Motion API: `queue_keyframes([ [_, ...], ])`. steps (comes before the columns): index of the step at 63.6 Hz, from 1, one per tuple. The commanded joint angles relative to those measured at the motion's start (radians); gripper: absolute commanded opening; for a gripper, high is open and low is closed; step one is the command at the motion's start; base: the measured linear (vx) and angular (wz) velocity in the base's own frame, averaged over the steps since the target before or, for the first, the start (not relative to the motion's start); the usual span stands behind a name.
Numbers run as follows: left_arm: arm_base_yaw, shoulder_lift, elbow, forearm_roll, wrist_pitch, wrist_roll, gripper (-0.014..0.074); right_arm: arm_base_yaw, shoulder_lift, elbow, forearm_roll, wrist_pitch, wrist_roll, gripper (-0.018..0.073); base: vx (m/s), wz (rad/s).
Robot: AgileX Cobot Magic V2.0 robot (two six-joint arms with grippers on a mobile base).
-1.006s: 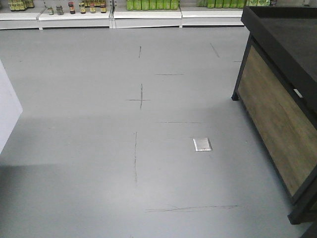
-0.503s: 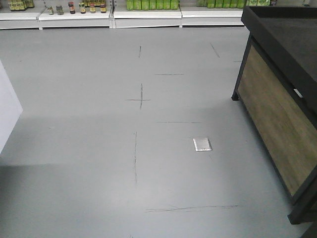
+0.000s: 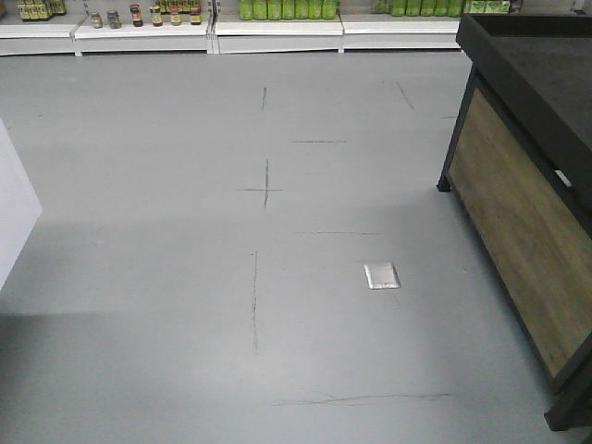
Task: Pick three apples into basket with both arms
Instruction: 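Drive the base forward across the grey floor toward the fruit tables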
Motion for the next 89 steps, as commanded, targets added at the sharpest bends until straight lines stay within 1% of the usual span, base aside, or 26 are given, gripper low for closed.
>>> queue_keyframes([
  [1,0.003,-0.005,0.006,-0.004,-0.072,-0.008,-0.0006,-0.006,-0.010,0.014,-0.008,-0.079,0.000,-0.0008,0.11,0.00],
  [43,0.003,-0.005,0.006,-0.004,-0.072,-0.008,-0.0006,-0.006,-0.010,0.014,-0.008,-0.079,0.000,-0.0008,0.16,-0.06],
  [89,0.003,-0.005,0.006,-0.004,-0.072,-0.008,-0.0006,-0.006,-0.010,0.014,-0.008,-0.079,0.000,-0.0008,0.19,0.06],
])
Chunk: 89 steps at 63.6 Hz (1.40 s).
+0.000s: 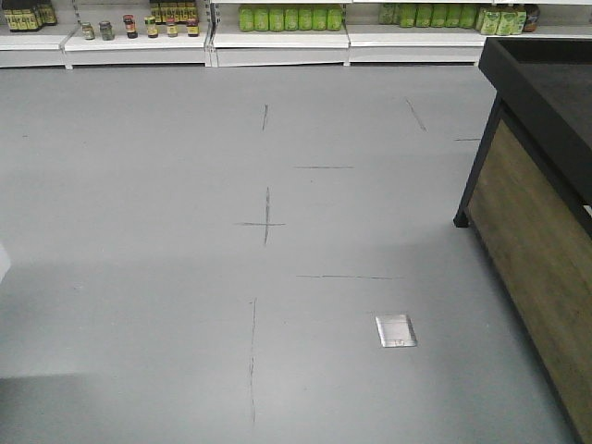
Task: Pick three apples into basket with both arms
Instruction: 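Drive the base forward across the grey floor toward the fruit tables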
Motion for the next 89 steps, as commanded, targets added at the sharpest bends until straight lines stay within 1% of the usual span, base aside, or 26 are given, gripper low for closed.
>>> queue_keyframes([
  [1,0.003,-0.005,0.006,-0.004,-0.072,-0.008,-0.0006,-0.006,-0.010,0.014,-0.008,-0.079,0.000,-0.0008,0.21,0.04],
  [48,0.003,-0.005,0.006,-0.004,-0.072,-0.008,-0.0006,-0.006,-0.010,0.014,-0.008,-0.079,0.000,-0.0008,0.18,0.01],
  [89,0.003,-0.005,0.006,-0.004,-0.072,-0.008,-0.0006,-0.006,-0.010,0.014,-0.008,-0.079,0.000,-0.0008,0.07,-0.05],
])
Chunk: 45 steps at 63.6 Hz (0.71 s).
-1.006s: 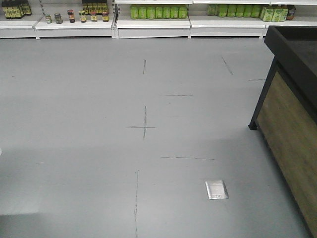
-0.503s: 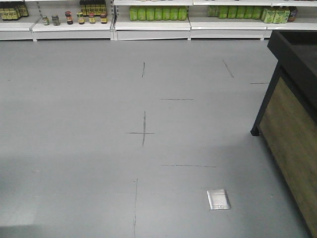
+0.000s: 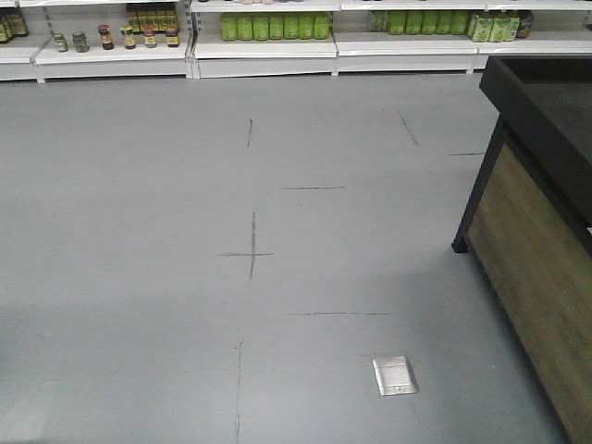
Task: Pick three apples into basket with both arms
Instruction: 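Drive the base forward across the grey floor toward the fruit tables, then turn the base and approach the table holding the light-blue basket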
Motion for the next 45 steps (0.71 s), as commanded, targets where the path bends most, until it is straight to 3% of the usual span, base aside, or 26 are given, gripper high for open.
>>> queue_keyframes([
  [1,0.003,-0.005,0.006,-0.004,-0.072,-0.008,-0.0006,-0.006,-0.010,0.014,-0.008,-0.079,0.000,-0.0008,0.04,-0.17],
  [21,0.003,-0.005,0.006,-0.004,-0.072,-0.008,-0.0006,-0.006,-0.010,0.014,-0.008,-0.079,0.000,-0.0008,0.06,-0.27],
  [45,0.003,-0.005,0.006,-0.004,-0.072,-0.008,-0.0006,-0.006,-0.010,0.014,-0.008,-0.079,0.000,-0.0008,0.11,-0.52],
])
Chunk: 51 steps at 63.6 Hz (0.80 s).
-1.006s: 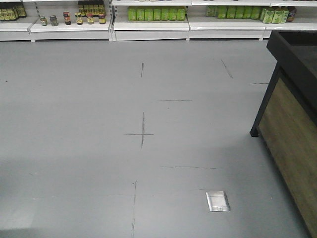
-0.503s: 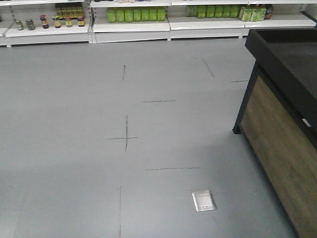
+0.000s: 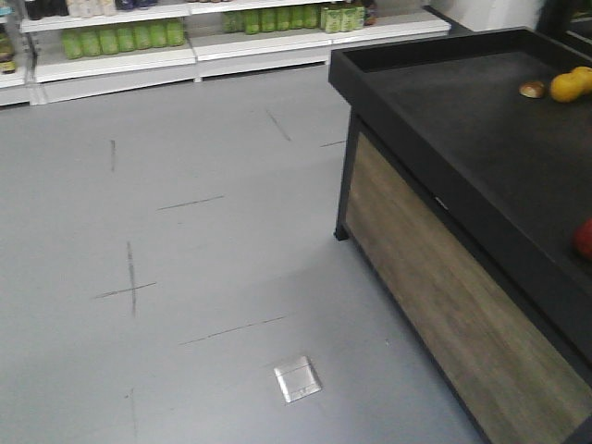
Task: Pick three apples into basket with both arms
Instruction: 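Turn the base and approach the table holding the light-blue basket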
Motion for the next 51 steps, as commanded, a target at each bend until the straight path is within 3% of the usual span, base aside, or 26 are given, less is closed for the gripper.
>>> queue_keyframes([
  [1,0.003,-0.005,0.006,-0.004,-0.072,-0.008,-0.0006,-0.006,-0.010,0.014,-0.008,-0.079,0.000,-0.0008,0.12,-0.59],
  [51,0.003,-0.005,0.006,-0.004,-0.072,-0.008,-0.0006,-0.006,-0.010,0.014,-0.008,-0.079,0.000,-0.0008,0.13,-0.52],
])
